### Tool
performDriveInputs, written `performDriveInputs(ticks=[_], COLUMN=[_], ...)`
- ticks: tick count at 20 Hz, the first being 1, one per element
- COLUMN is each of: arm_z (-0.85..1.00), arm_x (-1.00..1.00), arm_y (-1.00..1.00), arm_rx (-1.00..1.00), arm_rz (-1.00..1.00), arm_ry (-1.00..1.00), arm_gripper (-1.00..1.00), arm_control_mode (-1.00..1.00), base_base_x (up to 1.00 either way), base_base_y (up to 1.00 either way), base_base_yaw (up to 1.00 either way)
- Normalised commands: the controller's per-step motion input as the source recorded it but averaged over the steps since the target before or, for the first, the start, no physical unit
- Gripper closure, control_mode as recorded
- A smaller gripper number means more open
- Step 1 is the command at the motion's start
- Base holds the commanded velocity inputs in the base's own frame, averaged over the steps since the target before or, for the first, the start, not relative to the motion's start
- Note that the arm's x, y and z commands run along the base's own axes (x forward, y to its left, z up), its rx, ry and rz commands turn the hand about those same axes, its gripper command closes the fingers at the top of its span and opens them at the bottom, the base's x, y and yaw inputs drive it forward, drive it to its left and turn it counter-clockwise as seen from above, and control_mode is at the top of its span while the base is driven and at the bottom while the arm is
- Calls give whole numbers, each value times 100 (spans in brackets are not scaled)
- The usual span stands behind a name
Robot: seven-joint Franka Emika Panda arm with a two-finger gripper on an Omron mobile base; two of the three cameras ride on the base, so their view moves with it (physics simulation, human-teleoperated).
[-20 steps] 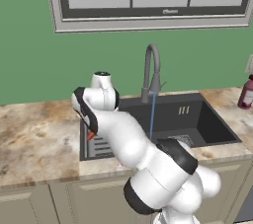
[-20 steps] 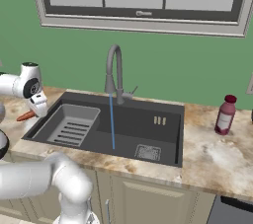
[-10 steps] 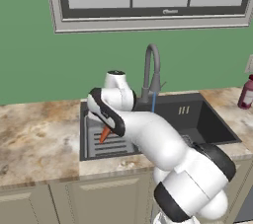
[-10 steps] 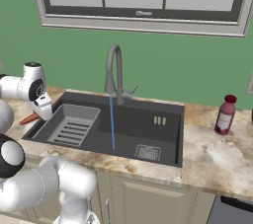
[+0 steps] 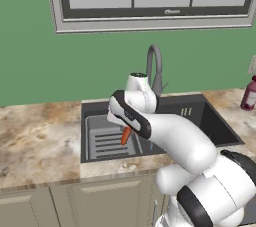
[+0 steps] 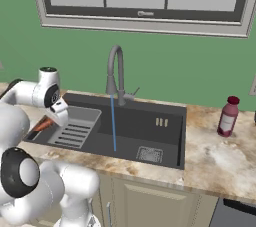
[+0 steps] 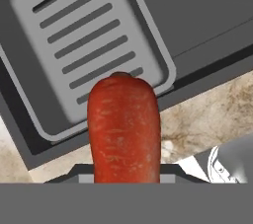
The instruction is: Turn on the sink faucet. Then move the carrot from the counter to the sink. Turn off the sink. Move the vegetable from the sink to the pot next to the stove. Finally move the pot to the rear right burner.
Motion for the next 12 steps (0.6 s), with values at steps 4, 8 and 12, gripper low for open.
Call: performDriveInputs(ticks=[4, 8, 12], arm_z=[-15, -24, -30], arm_x=[0, 0, 0], arm_y=[-76, -80, -86], arm_rx=[0, 0, 0], arm_rz=[2, 2, 0], arm_ry=[0, 0, 0], arm_gripper=[100, 100, 100], arm_control_mode=[-100, -100, -100], base_base_x=[0, 0, 0], base_base_y=[0, 0, 0], base_base_yaw=[0, 0, 0])
